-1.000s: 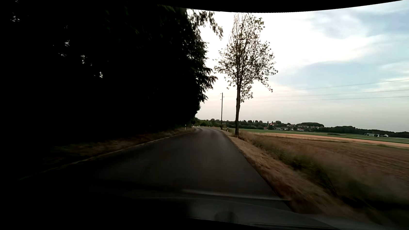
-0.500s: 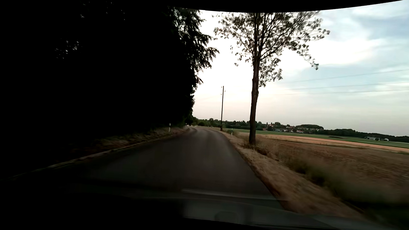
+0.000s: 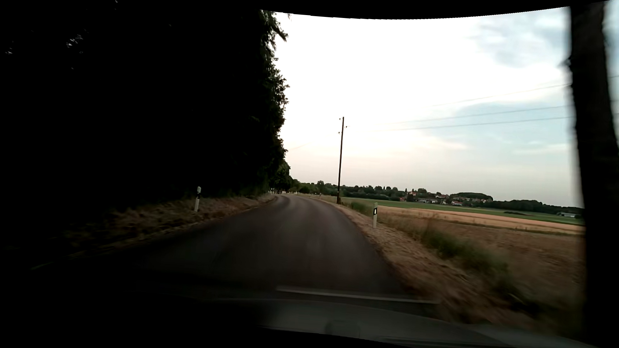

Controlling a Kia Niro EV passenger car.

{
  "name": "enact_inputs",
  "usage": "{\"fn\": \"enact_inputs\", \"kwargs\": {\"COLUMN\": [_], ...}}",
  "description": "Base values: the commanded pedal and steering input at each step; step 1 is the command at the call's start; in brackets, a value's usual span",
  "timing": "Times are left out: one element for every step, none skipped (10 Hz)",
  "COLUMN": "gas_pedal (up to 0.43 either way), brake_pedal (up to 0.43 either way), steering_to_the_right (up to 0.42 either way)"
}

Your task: Follow the waypoints while adhering to traffic rules and regulations

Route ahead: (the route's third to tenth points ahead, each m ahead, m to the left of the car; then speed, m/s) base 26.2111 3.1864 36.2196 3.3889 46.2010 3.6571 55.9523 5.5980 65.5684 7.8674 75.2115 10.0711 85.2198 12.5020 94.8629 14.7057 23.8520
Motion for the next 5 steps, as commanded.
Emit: {"fn": "enact_inputs", "kwargs": {"gas_pedal": [0.039, 0.059, 0.087, 0.11, 0.13], "brake_pedal": [0.006, 0.006, 0.006, 0.006, 0.006], "steering_to_the_right": [-0.009, -0.012, -0.017, -0.021, -0.023]}}
